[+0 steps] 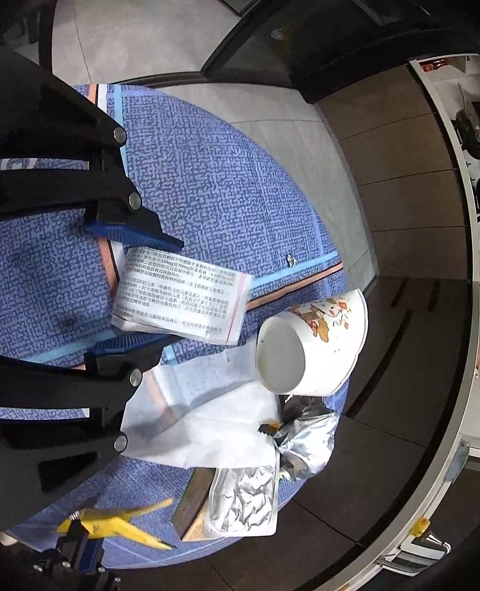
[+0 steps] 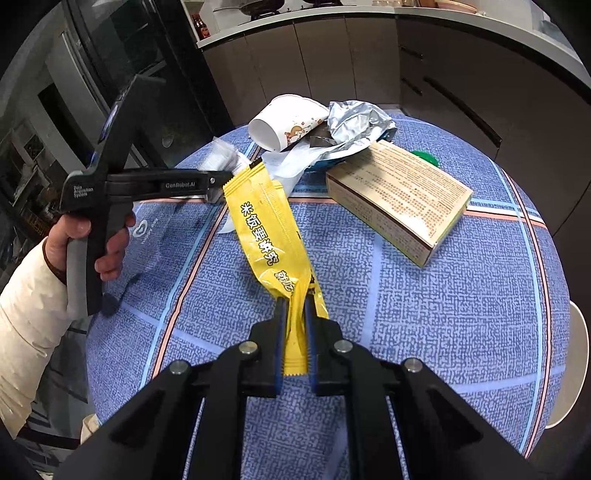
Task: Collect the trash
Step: 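Grasp the yellow snack wrapper with the right gripper while the left gripper grasps the white paper packet, then carry both items over the white bin and release them inside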
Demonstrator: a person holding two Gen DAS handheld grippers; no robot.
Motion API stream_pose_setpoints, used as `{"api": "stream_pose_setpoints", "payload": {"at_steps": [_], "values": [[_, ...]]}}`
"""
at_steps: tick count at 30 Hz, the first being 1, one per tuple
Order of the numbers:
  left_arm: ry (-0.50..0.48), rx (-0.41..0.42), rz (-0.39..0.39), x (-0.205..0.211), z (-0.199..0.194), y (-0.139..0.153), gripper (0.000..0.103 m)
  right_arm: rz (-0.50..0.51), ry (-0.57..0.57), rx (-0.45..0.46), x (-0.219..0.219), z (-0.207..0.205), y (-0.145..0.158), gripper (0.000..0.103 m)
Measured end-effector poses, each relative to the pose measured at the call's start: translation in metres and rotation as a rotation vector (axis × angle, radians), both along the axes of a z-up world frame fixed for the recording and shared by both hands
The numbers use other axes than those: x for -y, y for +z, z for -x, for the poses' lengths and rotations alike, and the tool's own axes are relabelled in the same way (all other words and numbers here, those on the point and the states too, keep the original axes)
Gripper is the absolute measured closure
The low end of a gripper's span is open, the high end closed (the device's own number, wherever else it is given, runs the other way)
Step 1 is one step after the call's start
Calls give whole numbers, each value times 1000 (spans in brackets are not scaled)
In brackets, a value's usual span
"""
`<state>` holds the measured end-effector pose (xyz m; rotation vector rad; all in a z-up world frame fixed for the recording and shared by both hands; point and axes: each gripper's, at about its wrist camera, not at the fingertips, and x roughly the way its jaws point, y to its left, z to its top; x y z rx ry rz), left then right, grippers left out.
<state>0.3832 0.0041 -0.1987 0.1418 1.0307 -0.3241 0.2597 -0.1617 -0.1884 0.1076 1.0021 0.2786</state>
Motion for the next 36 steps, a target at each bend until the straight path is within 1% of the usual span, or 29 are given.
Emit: {"api": "stream_pose_setpoints", "payload": {"at_steps": [3,6,10,15,20,27,30,36], "values": [[5,1,10,-2,7,3,68,-14,-14,4,3,5,4,92],[-4,21,14,-6,22,10,68,-31,-24,9,6,6,6,92],[-16,57,26,-7,50,26,68,-67,-39,24,12,15,13,92],[-31,105,83,3,82,54,68,-94,-59,61,22,32,28,92],[-91,156,99,41,111,81,68,-111,-101,109,42,49,48,92],[-221,222,123,106,135,113,68,-129,-214,188,98,82,74,92],[-267,232,133,133,143,119,68,-133,-278,213,128,96,79,92],[-377,228,133,199,153,116,68,-128,-407,236,190,124,80,92]]}}
